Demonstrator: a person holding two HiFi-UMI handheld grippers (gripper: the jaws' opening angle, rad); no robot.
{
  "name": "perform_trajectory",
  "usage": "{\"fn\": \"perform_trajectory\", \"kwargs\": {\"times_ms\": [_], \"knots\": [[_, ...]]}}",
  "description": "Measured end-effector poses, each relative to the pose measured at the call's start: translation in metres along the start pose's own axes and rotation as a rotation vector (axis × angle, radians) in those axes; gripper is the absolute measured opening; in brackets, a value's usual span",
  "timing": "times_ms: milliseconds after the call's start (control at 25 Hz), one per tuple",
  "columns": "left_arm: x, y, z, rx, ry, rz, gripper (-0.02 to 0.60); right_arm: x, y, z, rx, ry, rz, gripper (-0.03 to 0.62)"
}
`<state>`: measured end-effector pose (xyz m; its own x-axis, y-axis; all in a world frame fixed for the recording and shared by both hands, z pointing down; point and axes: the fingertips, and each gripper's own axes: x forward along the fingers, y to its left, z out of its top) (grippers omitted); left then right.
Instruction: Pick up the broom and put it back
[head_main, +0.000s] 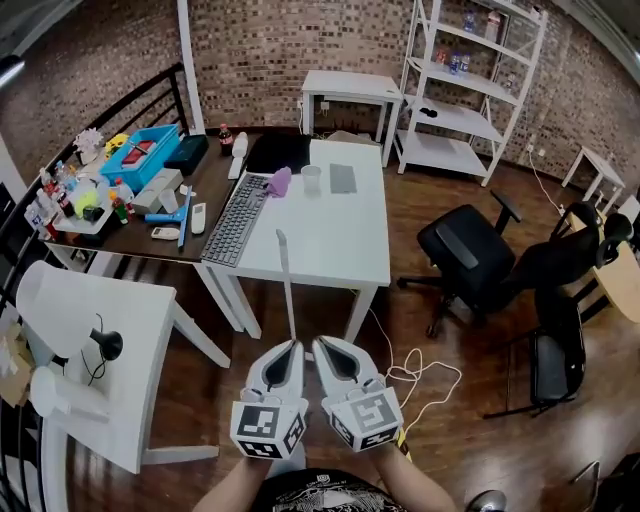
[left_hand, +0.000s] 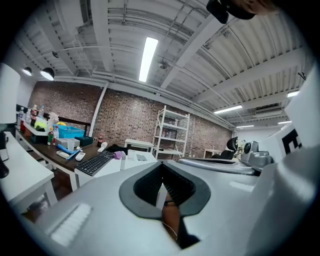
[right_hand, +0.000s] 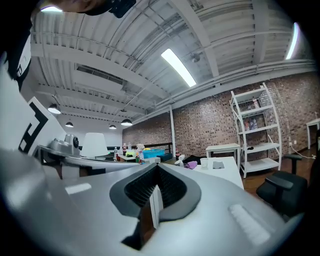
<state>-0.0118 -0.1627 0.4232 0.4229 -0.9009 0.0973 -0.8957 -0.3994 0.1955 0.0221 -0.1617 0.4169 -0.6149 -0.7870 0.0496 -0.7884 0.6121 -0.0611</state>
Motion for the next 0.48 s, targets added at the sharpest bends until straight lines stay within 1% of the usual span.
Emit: {"fn": "perform_trajectory", "kwargs": {"times_ms": [120, 200, 480], "knots": [[-0.017, -0.02, -0.001, 0.019, -0.017, 0.014, 0.005, -0.023, 0.014, 0.001, -0.008, -0.004, 0.032, 0.002], [-0.029, -0.031, -0.003, 0.029, -0.025, 0.019, 0.005, -0.037, 0.022, 0.002, -0.018, -0.008, 0.038, 0.002], [-0.068, -0.047, -0.008, 0.047, -0.039, 0.053, 0.005, -0.072, 0.045, 0.003, -0.008, -0.032, 0.047, 0.002]]}}
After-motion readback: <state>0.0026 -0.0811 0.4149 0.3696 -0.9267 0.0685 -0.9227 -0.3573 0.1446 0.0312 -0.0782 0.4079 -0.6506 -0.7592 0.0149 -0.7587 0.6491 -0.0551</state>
